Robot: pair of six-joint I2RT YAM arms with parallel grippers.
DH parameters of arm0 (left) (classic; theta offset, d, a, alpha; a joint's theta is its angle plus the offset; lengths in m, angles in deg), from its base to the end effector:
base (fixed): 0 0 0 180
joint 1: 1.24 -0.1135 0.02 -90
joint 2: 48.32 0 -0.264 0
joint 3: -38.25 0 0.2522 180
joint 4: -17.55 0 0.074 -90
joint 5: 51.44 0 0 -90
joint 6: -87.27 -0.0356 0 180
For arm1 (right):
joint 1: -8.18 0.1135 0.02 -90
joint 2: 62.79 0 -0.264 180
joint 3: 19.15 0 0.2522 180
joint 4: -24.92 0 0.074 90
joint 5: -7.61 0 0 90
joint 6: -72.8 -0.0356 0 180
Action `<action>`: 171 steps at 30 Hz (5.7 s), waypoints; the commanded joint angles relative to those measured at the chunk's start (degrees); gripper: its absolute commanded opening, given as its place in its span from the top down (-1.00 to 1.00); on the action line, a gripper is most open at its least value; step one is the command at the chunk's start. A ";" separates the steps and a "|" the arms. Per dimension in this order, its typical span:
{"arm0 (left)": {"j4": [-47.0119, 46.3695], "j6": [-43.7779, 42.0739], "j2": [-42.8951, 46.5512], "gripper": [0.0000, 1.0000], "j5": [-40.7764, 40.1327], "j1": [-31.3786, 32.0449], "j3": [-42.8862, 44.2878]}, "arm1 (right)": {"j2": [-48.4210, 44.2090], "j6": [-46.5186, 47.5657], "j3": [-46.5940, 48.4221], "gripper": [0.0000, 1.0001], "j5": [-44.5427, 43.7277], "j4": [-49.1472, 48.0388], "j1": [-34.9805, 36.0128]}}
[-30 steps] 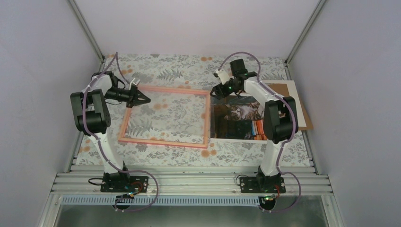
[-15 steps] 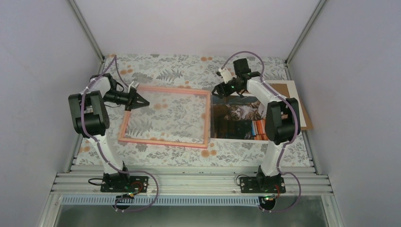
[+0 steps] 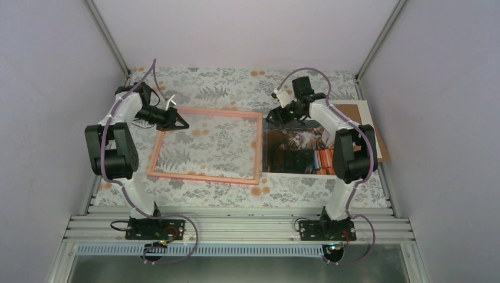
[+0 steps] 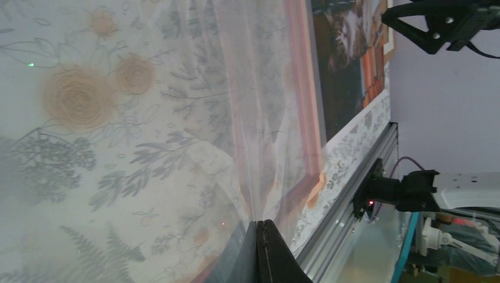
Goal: Put the photo into the frame
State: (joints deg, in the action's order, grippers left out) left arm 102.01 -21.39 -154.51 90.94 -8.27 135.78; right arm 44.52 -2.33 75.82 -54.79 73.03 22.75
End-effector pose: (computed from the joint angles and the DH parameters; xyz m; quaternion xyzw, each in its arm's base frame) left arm 0.3386 0.0133 0.2335 0.0789 0.8936 -0.4356 0.0743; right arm 0.3801 0.1158 0.2198 -0.2974 0.8927 0.2300 0.2483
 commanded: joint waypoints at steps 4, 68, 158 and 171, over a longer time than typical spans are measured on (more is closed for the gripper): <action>-2.86 -1.77 -0.24 0.96 -4.79 -0.84 -2.76 | 0.50 -0.63 3.07 -0.43 -0.84 -2.19 0.82; -11.12 0.55 -4.44 0.95 -16.69 -5.54 -6.85 | 17.11 2.40 15.56 -0.26 -13.54 -4.73 8.98; -23.40 -8.36 14.65 -1.00 -47.08 -0.36 -21.15 | 0.55 8.41 -5.10 -0.10 2.24 -0.60 18.52; -28.92 -17.09 21.11 -1.00 -53.33 -1.22 -35.46 | -2.91 12.04 -15.50 0.21 -3.11 -3.61 24.36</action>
State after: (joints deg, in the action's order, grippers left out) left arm 76.28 -34.59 -135.32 40.50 -8.90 103.15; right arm 43.64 7.50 62.82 -54.73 71.87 45.50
